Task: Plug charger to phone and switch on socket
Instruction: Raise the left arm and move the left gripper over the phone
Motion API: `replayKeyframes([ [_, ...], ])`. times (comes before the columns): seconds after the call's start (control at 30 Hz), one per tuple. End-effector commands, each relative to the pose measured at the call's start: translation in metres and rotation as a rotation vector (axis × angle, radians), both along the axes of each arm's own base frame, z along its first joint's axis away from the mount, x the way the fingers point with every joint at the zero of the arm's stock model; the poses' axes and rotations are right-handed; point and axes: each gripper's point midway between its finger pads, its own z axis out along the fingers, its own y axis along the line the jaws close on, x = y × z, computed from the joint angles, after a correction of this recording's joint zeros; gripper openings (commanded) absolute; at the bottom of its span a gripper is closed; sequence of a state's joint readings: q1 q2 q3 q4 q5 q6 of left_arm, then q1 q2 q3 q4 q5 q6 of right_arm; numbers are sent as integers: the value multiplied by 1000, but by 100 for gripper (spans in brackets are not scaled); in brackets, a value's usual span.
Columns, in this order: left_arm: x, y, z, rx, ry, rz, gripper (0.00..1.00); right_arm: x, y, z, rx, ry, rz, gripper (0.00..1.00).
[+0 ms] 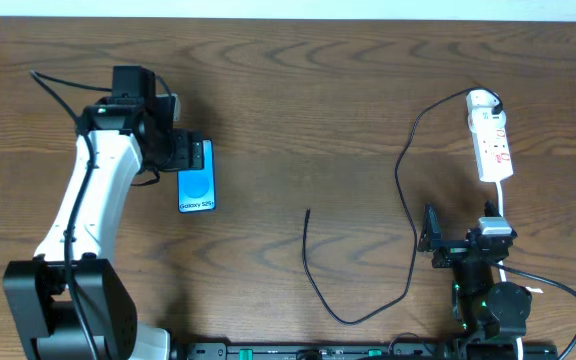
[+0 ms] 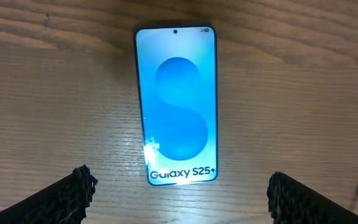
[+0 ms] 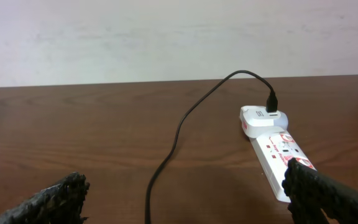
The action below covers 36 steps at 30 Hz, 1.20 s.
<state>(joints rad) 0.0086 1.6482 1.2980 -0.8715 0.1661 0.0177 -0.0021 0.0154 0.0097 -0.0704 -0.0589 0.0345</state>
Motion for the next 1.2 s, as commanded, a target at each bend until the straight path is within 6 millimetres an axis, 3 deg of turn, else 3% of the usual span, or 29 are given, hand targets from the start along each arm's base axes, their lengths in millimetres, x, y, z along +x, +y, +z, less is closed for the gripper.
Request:
replayKeyframes([
  [0.0, 6, 1, 2, 53, -8, 7, 91, 0, 1, -2, 9, 3, 2, 99],
  [0.67, 13, -2, -1, 55, -30, 59, 91, 0, 1, -2, 9, 3, 2, 99],
  [1.17, 18, -18, -42, 59, 58, 25, 91, 0, 1, -2, 9, 3, 2, 99],
])
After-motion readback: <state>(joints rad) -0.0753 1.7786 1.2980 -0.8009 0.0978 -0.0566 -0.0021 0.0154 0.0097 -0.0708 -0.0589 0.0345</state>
